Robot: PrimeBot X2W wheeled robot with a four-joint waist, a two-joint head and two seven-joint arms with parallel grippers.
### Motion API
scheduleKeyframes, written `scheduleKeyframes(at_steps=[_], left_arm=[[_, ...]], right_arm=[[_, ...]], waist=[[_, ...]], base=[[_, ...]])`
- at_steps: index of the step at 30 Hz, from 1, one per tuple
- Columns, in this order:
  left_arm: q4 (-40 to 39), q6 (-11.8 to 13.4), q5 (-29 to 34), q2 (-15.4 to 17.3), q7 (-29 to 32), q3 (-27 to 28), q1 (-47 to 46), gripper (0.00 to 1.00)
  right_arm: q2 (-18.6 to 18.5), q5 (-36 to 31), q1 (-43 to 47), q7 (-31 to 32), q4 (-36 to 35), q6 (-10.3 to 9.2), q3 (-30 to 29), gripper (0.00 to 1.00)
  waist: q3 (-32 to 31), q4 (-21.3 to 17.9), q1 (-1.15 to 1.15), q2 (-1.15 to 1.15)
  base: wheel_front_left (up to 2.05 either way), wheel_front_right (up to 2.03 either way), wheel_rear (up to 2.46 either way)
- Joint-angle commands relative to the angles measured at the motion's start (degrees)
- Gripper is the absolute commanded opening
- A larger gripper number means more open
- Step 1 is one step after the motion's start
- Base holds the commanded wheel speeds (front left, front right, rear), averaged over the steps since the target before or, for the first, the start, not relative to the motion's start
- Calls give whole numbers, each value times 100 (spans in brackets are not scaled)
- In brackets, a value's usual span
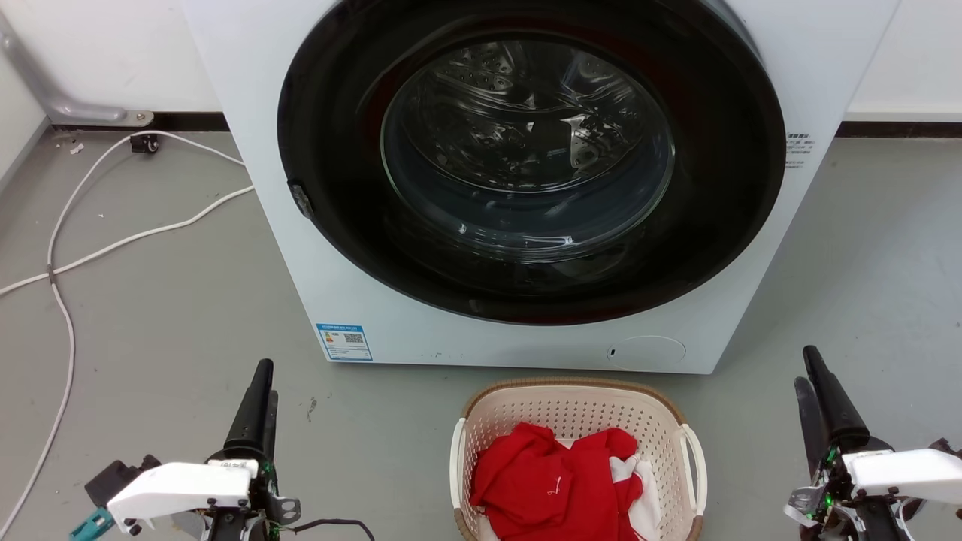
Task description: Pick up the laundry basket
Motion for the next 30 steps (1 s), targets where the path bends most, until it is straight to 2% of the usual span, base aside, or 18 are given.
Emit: scheduleKeyframes(at_steps=[1, 18, 30], left_arm=[[-156, 11, 171, 15, -42, -26, -72, 100], [-619, 481, 2301, 19, -460, -448, 46, 100], [-757, 644, 3491, 21, -713, -672, 118, 100]], right_arm=[[-10, -195, -26, -41, -165, 1, 3, 100], [-11, -2551, 211, -461, -826, 1, 258, 100], [-11, -3746, 377, -714, -1039, 1, 354, 100]], waist=[[2, 0, 0, 0], [25, 4, 0, 0], [29, 16, 0, 0]], base=[[0, 0, 0], [0, 0, 0], [0, 0, 0]])
